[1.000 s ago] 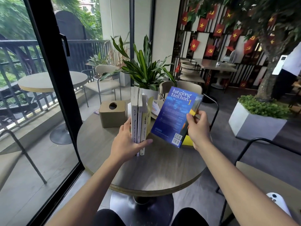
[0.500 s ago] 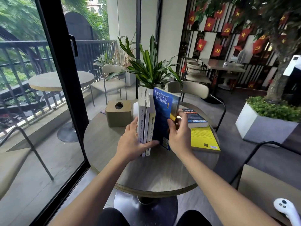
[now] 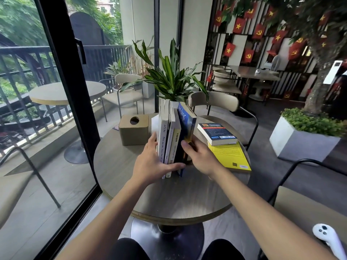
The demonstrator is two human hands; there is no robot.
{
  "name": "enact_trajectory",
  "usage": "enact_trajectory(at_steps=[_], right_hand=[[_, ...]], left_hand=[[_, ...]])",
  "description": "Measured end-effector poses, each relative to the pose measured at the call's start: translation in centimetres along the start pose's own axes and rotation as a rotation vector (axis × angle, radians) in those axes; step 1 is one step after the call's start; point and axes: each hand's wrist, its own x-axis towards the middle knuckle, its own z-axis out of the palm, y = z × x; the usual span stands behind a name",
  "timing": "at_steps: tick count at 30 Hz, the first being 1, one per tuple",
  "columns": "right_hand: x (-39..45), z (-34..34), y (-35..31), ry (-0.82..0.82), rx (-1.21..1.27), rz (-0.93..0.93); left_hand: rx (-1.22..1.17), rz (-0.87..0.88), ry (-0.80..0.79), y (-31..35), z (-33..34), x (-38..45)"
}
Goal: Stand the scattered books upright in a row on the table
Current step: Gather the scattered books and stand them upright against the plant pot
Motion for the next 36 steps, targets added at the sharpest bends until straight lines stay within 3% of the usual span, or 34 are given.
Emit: enact_trajectory(at_steps=[10, 16, 25, 30, 36], right_hand=[[1.2, 0.5, -1.9, -0.116, -0.061, -0.043], [2.8, 1.2, -2.8, -0.097, -0.194, -0.101], [4.1, 2.0, -2.6, -0.025, -0.117, -0.136], [4.4, 1.6, -2.6, -0.082, -0.107, -0.187], [4.5, -1.1, -2.2, -0.210, -0.395, -0.185]], left_hand=[[0.044, 0.012, 0.147, 0.7, 0.8, -1.0], [0.065, -0.004, 0.206, 0.6, 1.4, -1.3], [0.093, 0.001, 0.194, 0.0, 1.7, -0.9], [0.079, 0.029, 0.198, -0.2, 1.6, -0.9], [0.099, 0.057, 0.202, -0.6, 1.3, -0.8]])
